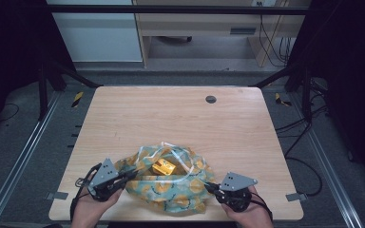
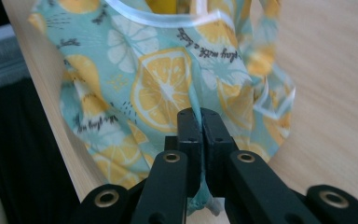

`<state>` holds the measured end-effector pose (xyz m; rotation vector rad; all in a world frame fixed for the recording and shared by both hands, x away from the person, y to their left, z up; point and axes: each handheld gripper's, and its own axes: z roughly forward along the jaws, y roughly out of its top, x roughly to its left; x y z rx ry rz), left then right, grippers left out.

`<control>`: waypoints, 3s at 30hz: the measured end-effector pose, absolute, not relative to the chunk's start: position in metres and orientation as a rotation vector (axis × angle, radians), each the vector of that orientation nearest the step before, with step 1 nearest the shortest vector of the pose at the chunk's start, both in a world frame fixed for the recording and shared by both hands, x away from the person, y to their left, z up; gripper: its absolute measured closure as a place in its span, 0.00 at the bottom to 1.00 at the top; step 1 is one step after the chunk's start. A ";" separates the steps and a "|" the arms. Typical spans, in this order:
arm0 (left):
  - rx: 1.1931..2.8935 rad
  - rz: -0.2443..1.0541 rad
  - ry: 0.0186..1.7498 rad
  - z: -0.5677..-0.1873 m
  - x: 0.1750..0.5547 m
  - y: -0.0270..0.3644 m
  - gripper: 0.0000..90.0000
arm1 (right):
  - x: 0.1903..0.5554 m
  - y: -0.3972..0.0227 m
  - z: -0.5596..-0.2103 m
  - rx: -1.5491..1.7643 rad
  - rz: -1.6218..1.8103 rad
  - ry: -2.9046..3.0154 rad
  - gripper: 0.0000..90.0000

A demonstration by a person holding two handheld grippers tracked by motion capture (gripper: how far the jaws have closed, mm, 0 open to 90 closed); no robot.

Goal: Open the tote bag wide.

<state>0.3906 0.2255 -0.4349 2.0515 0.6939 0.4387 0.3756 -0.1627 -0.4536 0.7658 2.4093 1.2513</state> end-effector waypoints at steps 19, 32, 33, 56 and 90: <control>2.183 0.451 0.690 -0.458 0.398 0.212 1.00 | 0.386 -0.165 -0.436 0.833 1.271 2.387 0.58; 2.161 0.488 0.687 -0.454 0.395 0.213 1.00 | 0.471 -0.119 -0.412 0.812 1.228 2.408 0.67; 2.159 0.488 0.686 -0.453 0.395 0.214 1.00 | 0.477 -0.116 -0.415 0.819 1.215 2.425 0.66; 1.995 0.491 0.688 -0.439 0.385 0.234 1.00 | 0.416 -0.149 -0.372 0.689 1.414 2.281 1.00; 2.436 0.437 0.564 -0.481 0.406 0.183 1.00 | 0.421 -0.171 -0.476 0.898 1.044 2.495 1.00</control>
